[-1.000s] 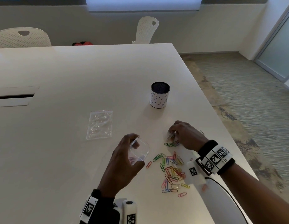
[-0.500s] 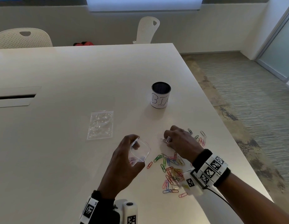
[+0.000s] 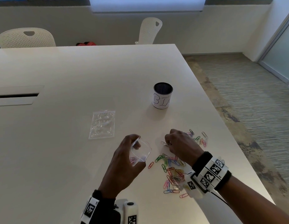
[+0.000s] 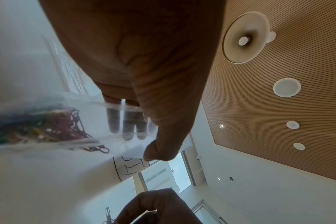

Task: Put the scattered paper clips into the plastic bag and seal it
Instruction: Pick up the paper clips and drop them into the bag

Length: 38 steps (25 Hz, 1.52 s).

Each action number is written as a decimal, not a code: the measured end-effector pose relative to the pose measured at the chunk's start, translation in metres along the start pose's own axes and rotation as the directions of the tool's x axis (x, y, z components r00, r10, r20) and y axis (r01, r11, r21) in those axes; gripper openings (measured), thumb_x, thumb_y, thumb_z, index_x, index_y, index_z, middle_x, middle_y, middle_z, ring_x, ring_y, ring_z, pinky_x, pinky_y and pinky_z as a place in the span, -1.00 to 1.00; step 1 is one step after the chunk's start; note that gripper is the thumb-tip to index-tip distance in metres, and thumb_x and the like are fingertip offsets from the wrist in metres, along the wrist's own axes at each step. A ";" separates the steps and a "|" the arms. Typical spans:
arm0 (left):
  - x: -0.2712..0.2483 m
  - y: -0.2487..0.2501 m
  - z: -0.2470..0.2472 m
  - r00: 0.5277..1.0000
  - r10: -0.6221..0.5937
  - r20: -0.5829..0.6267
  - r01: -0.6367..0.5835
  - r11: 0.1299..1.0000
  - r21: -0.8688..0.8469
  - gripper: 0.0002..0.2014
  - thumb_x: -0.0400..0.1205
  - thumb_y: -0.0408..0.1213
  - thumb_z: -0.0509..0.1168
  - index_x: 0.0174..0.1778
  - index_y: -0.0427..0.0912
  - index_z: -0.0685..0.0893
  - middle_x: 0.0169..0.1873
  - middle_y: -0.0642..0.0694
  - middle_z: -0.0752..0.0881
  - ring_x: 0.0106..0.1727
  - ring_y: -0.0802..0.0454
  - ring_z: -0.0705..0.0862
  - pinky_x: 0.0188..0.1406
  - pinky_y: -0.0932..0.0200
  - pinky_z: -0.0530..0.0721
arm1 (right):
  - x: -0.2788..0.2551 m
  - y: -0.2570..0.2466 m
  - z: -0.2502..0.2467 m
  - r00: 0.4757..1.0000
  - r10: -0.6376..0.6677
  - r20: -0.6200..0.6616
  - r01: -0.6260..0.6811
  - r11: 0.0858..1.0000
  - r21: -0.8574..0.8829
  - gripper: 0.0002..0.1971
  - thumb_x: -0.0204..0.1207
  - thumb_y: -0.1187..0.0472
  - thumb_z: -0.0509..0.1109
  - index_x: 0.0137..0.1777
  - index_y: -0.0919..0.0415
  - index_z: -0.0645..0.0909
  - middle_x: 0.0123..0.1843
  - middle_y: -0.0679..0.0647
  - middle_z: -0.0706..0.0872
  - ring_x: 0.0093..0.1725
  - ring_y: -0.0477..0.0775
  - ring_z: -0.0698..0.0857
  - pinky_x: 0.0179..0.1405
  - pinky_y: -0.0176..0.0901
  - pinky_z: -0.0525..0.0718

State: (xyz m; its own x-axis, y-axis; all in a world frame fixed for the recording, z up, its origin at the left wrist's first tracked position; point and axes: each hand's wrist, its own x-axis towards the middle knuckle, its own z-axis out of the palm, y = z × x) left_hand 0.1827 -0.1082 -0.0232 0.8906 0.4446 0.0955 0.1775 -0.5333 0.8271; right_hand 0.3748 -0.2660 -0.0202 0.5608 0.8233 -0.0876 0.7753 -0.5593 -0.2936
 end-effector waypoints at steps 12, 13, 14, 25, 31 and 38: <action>-0.002 -0.001 -0.001 1.000 -0.006 -0.005 0.006 1.000 -0.012 -0.34 0.48 -0.30 0.56 0.42 0.22 0.44 0.15 0.22 0.63 0.27 0.13 0.67 0.02 -0.03 0.88 | -0.016 0.005 -0.032 0.968 0.226 0.109 -0.231 0.634 0.738 -0.89 0.47 0.28 0.66 -0.03 0.21 0.84 -0.14 0.11 0.93 -0.08 0.01 0.92 0.07 -0.07 0.87; -0.002 -0.001 0.000 1.000 -0.004 -0.003 0.004 1.000 -0.012 -0.34 0.49 -0.30 0.57 0.42 0.22 0.44 0.15 0.22 0.63 0.28 0.13 0.67 0.03 -0.02 0.88 | -0.020 -0.001 -0.038 0.970 0.214 0.115 -0.219 0.561 0.799 -0.87 0.47 0.29 0.64 0.00 0.24 0.83 -0.11 0.14 0.93 -0.04 0.07 0.91 0.09 -0.03 0.84; -0.002 -0.001 0.000 1.000 -0.001 -0.002 0.001 1.000 -0.009 -0.34 0.49 -0.30 0.57 0.42 0.21 0.44 0.15 0.22 0.63 0.28 0.13 0.67 0.04 0.00 0.88 | -0.023 -0.008 -0.044 0.973 0.200 0.115 -0.202 0.500 0.842 -0.85 0.48 0.31 0.63 0.03 0.27 0.82 -0.09 0.17 0.93 -0.02 0.11 0.91 0.07 -0.05 0.82; -0.004 0.000 0.002 1.000 -0.011 0.013 0.012 0.999 -0.036 -0.37 0.51 -0.31 0.57 0.39 0.21 0.45 0.16 0.17 0.70 0.09 0.13 0.75 -0.04 0.05 0.86 | -0.028 -0.081 -0.048 0.997 -0.056 -0.051 0.075 0.645 0.760 -0.84 0.49 0.27 0.64 0.05 0.16 0.85 -0.03 -0.01 0.92 -0.03 -0.11 0.89 0.12 -0.15 0.86; -0.005 0.002 0.000 1.000 -0.014 0.011 0.015 0.998 -0.060 -0.40 0.51 -0.36 0.56 0.35 0.19 0.47 0.13 0.15 0.71 0.05 0.08 0.77 -0.09 0.00 0.87 | -0.028 -0.082 -0.051 0.992 -0.082 -0.097 0.126 0.721 0.681 -0.78 0.50 0.33 0.63 0.11 0.07 0.86 0.00 -0.07 0.93 -0.02 -0.32 0.86 0.09 -0.47 0.77; -0.005 0.001 0.001 1.000 0.005 0.004 -0.005 0.999 -0.041 -0.46 0.51 -0.31 0.57 0.29 0.13 0.48 0.09 0.19 0.66 0.09 0.08 0.74 -0.05 -0.01 0.87 | -0.026 -0.073 -0.057 0.989 -0.092 -0.112 0.144 0.738 0.659 -0.74 0.50 0.31 0.63 0.17 0.10 0.84 0.06 -0.04 0.92 -0.01 -0.33 0.86 0.07 -0.48 0.76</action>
State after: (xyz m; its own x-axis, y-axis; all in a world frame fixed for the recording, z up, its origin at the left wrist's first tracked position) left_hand 0.1790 -0.1121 -0.0232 0.8934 0.4387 0.0972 0.1559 -0.5055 0.8486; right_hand 0.3203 -0.2527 0.0579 0.5160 0.8553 0.0474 0.4613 -0.2307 -0.8567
